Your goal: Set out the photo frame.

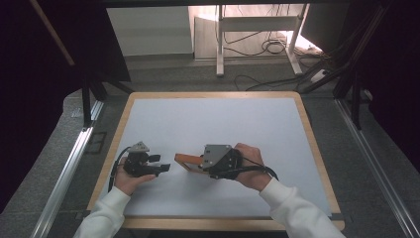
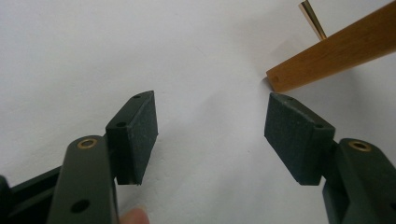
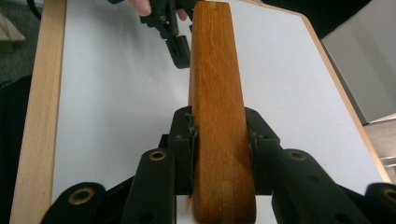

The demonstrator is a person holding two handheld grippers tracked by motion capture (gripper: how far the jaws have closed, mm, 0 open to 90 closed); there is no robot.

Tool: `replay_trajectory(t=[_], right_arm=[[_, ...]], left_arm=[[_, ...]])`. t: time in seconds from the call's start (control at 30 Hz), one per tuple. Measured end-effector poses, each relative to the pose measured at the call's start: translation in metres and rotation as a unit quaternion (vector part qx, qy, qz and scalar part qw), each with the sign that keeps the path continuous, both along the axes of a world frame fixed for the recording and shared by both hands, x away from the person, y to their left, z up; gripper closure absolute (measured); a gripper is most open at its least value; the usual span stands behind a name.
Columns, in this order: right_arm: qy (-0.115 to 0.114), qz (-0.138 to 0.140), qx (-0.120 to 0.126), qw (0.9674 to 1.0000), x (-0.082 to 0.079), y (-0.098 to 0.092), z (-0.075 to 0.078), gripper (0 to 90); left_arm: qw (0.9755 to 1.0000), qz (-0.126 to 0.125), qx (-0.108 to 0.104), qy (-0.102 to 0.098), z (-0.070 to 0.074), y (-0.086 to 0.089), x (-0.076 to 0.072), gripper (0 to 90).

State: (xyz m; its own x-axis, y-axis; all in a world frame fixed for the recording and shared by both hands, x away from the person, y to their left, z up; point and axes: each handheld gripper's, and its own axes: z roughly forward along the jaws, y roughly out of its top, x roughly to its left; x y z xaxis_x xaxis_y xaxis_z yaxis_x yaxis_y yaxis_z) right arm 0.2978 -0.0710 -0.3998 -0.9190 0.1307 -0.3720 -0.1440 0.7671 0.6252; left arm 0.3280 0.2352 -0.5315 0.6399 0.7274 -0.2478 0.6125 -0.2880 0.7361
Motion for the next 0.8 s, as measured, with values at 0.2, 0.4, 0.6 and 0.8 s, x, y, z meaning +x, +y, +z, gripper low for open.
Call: replay_trajectory(t=[0.2, 0.4, 0.6, 0.8], right_arm=[[0.012, -0.031, 0.017, 0.9993, 0.018, -0.007, 0.001, 67.7], [0.031, -0.062, 0.036, 0.9970, 0.037, -0.011, -0.001, 63.5], [0.046, -0.090, 0.046, 0.9939, 0.057, -0.014, -0.002, 58.2], [0.057, -0.119, 0.053, 0.9899, 0.072, -0.015, -0.006, 53.0]], left_arm=[[1.0000, -0.003, 0.001, 0.001, -0.001, -0.002, 0.000, 34.3], [1.0000, -0.005, 0.000, 0.001, -0.001, -0.003, 0.000, 34.2], [1.0000, -0.008, 0.003, 0.001, -0.001, -0.004, 0.000, 34.1], [0.9999, -0.013, 0.003, 0.002, -0.002, -0.006, 0.000, 34.1]])
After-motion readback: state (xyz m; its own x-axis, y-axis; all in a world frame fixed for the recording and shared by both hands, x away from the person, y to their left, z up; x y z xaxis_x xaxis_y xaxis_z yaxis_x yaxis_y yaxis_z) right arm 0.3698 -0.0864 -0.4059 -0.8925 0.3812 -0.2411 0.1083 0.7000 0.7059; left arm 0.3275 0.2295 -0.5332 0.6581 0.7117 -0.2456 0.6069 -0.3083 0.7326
